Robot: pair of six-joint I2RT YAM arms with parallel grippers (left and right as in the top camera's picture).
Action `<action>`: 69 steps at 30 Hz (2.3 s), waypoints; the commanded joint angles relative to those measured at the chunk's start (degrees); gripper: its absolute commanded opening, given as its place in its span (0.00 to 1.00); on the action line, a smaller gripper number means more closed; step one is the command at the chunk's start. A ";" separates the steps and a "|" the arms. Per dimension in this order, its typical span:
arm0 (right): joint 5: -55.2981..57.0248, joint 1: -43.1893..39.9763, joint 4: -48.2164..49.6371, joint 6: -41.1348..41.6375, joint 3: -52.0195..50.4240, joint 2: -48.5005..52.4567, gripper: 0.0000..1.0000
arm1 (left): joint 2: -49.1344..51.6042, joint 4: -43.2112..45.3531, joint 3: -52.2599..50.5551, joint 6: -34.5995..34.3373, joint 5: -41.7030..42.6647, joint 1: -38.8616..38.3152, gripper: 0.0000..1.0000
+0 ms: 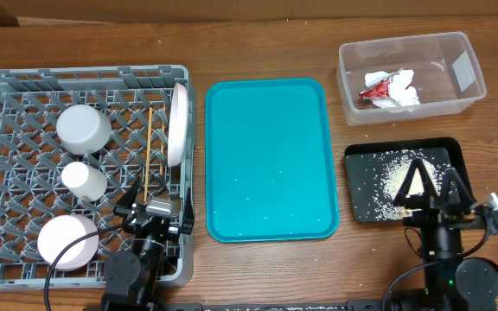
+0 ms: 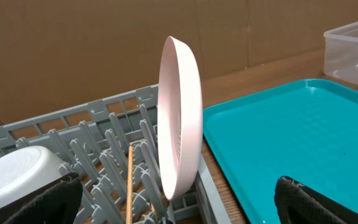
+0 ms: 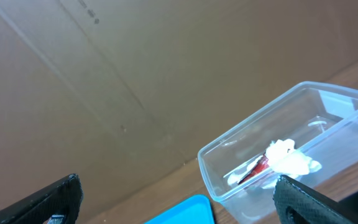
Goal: Sort waste into correct bins and load items into the dishwasher
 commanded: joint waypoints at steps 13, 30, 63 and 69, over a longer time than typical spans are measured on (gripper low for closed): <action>2.95 0.85 14.73 0.22 -14.47 -4.61 1.00 | -0.61 -0.07 -0.20 0.85 -0.17 0.42 1.00; 10.36 0.92 8.46 -2.36 -17.57 -4.61 1.00 | -0.61 -0.07 -0.20 0.85 -0.17 0.42 1.00; -5.33 0.90 6.71 -24.26 -17.57 -4.57 1.00 | -0.61 -0.07 -0.20 0.85 -0.20 0.42 1.00; -5.33 0.90 6.71 -24.26 -17.57 -4.57 1.00 | -0.61 -0.07 -0.20 0.85 -0.17 0.42 1.00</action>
